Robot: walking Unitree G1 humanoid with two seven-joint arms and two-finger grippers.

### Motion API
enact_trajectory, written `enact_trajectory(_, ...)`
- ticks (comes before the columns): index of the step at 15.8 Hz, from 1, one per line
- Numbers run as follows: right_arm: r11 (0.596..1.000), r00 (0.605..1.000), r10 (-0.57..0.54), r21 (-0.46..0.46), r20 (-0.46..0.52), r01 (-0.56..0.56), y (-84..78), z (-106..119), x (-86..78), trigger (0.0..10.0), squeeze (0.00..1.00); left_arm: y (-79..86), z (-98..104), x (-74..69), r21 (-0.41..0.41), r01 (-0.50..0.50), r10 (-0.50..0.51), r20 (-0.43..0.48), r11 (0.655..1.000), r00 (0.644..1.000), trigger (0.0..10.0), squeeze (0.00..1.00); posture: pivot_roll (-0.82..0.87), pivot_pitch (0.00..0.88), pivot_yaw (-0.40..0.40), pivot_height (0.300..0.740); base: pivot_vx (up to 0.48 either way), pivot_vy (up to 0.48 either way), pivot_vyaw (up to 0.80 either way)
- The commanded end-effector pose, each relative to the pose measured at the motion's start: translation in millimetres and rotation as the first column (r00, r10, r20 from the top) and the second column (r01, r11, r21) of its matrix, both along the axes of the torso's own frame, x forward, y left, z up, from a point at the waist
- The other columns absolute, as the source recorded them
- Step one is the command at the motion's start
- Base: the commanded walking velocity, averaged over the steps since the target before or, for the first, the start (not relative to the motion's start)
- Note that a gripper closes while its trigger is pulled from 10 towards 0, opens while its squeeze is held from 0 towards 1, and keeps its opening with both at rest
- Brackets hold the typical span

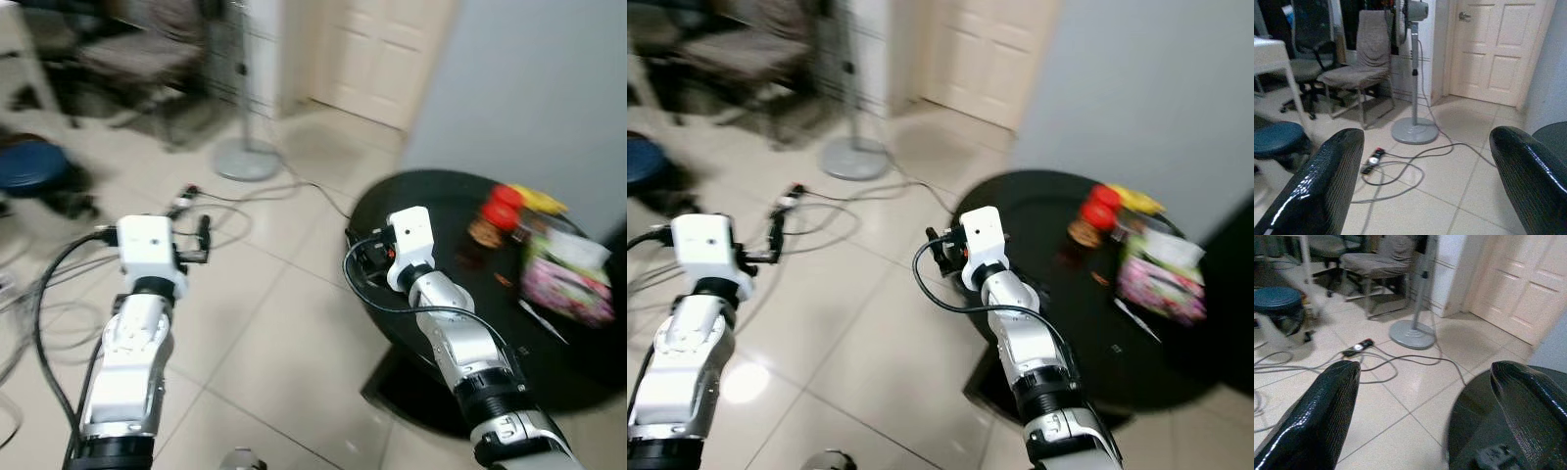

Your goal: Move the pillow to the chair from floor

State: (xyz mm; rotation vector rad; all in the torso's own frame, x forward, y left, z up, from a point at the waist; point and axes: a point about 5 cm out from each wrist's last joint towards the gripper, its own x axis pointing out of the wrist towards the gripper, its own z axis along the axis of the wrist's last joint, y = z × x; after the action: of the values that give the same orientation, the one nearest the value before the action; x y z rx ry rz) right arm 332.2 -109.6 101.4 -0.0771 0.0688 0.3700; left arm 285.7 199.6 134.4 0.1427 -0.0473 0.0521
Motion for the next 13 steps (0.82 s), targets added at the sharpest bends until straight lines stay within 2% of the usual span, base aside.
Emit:
enact_trajectory(1,1.000,1.000,-0.011,-0.025,-0.002,0.011,-7.4,-3,-3.8,10.0,0.00,-14.8,-5,-5.2,0.039,0.080,-0.079,-0.032,0.996,0.996,10.0,0.00,0.18,0.000,-0.100,0.740,0.000,0.000,0.80)
enact_trajectory(4,0.999,0.999,-0.028,-0.033,-0.017,0.028,-12.0,-10,-8.1,10.0,0.00,-20.6,-14,-5.5,0.048,0.095,-0.090,-0.087,0.994,0.992,10.0,0.00,0.17,0.000,-0.087,0.740,0.000,0.000,0.80)
enact_trajectory(5,0.999,0.999,-0.032,-0.031,-0.019,0.031,-12.6,-10,-8.6,10.0,0.00,-21.3,-15,-4.8,0.057,0.092,-0.086,-0.088,0.994,0.992,10.0,0.00,0.16,0.000,-0.083,0.740,0.000,0.000,0.80)
enact_trajectory(6,0.999,0.999,-0.038,-0.032,-0.026,0.037,-13.5,-11,-8.9,10.0,0.00,-23.1,-15,-3.1,0.016,0.086,-0.084,-0.084,0.996,0.993,10.0,0.00,0.16,0.000,-0.081,0.740,0.000,0.000,0.80)
enact_trajectory(7,0.999,0.999,-0.038,-0.032,-0.026,0.037,-13.4,-11,-8.8,10.0,0.00,-22.9,-15,-2.8,0.010,0.084,-0.083,-0.083,0.996,0.993,10.0,0.00,0.16,0.000,-0.081,0.740,0.000,0.000,0.80)
enact_trajectory(11,0.999,0.998,-0.046,-0.026,-0.040,0.045,-13.9,-12,-8.0,10.0,0.00,-18.9,-14,-1.6,0.037,0.061,-0.059,-0.070,0.997,0.996,10.0,0.00,0.16,0.000,-0.082,0.740,0.000,0.000,0.80)
enact_trajectory(13,0.999,0.998,-0.050,-0.016,-0.042,0.049,-14.8,-9,-5.6,10.0,0.00,-22.3,-11,1.1,0.058,0.078,-0.074,-0.062,0.995,0.995,10.0,0.00,0.16,0.000,-0.082,0.740,0.000,0.000,0.80)
